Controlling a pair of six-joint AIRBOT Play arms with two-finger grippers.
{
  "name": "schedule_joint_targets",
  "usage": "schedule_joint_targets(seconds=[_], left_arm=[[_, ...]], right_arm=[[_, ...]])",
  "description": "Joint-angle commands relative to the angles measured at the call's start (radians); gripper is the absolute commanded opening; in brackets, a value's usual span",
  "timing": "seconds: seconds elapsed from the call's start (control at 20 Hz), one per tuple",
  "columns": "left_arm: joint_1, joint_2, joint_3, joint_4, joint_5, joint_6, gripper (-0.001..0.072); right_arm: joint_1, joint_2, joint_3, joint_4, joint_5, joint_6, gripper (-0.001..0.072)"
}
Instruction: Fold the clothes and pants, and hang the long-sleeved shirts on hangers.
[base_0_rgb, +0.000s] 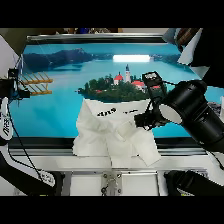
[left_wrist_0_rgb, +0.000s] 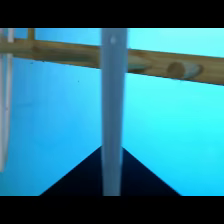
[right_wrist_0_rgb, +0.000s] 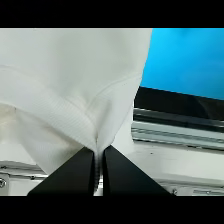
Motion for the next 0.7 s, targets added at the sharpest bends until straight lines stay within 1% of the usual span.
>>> schedule_joint_targets(seconds=[0.0, 0.2, 0.65], left_arm=[[-0.046, 0.079, 0.001, 0.003, 0.006, 0.000, 0.0016], [-0.107, 0.143, 0.001, 0.003, 0.002, 0.000, 0.0017], [-0.238, 0.233, 0.001, 0.001, -0.055, 0.000, 0.0017]], right_arm=[[0.001, 0.000, 0.000, 0.000, 0.000, 0.000, 0.0034], [0.001, 0.000, 0.000, 0.000, 0.000, 0.000, 0.0034], [0.001, 0.000, 0.000, 0.000, 0.000, 0.000, 0.0034]])
